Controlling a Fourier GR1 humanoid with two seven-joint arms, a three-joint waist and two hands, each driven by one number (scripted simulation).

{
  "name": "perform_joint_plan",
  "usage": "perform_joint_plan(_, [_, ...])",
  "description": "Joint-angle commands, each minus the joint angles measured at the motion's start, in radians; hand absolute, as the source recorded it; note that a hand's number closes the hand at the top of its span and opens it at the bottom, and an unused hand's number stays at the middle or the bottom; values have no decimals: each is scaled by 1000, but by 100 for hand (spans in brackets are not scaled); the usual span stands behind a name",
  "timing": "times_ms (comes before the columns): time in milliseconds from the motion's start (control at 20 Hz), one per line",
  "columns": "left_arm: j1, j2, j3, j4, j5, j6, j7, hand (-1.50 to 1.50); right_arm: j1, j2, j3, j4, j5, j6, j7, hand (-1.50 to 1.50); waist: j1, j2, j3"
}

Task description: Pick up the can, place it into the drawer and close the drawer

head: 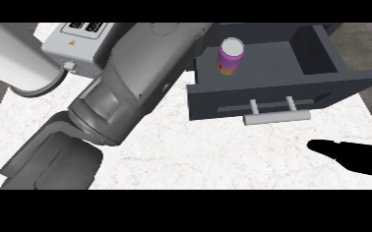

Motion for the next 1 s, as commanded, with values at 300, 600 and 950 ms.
perform_joint_plan(300, [7,0,-21,-3,34,5,-60,-150,-151,-35,192,271,375,-76,-114,-150,48,-4,-1])
perform_joint_plan(600, [-14,9,5,45,8,-34,-52,-150,-212,-7,287,471,551,-150,-157,-150,79,-13,-1])
perform_joint_plan(950, [14,12,34,30,16,-67,-62,-150,-334,27,322,799,705,-284,-247,-150,98,-14,-1])
